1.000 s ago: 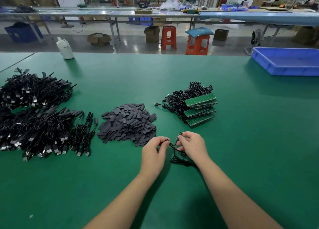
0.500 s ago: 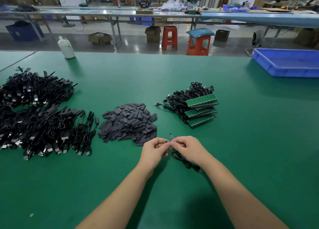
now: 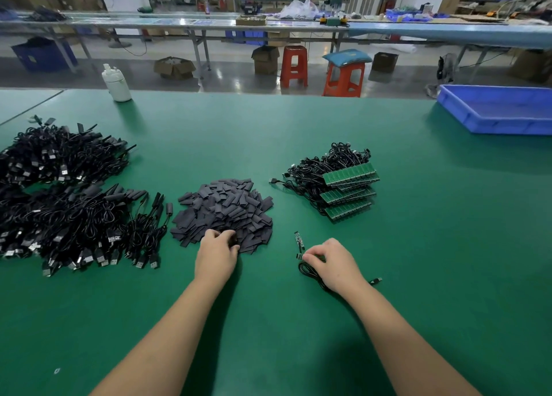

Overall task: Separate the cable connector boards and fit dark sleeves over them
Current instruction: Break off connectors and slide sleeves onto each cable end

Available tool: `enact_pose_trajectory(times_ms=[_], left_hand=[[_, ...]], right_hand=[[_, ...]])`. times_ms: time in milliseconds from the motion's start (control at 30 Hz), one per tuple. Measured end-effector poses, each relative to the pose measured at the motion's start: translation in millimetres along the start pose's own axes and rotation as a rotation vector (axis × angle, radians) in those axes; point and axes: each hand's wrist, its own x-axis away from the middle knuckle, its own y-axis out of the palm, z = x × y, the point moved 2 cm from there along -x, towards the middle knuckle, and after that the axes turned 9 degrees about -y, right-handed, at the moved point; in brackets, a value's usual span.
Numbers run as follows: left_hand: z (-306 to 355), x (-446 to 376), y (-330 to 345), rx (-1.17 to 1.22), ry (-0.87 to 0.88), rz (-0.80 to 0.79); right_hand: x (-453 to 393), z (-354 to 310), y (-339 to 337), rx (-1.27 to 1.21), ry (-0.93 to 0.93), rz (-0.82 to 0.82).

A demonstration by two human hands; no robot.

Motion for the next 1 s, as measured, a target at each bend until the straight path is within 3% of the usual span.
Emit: enact_pose_trajectory(times_ms=[200,300,433,600,833,1000], left_hand=[[1,-4,-6,0.011,0.044,0.138],[2,-3,-9,0.175,-0.050,0.140],[4,6,-10,0.555,-0.301,0.008],[14,26,-5,0.854,-0.225,-0.310],[47,57,-6,0.901,-0.073,-0.528],[59,70,5,0.878,-0.031,-0.536]], right_hand=[[-1,2,-5,-0.135,0.015,0.094],[-2,3,-6,-0.173,-0.001,0.115],[-1,-1,-7,-0.186,-0.010,0.083],[1,-4,-9,-0.231,-0.030,0.039],[0,-8,-1,-0.457,0.019,-0.063],[-1,-12,1,-0.639,0.031,-0.046]])
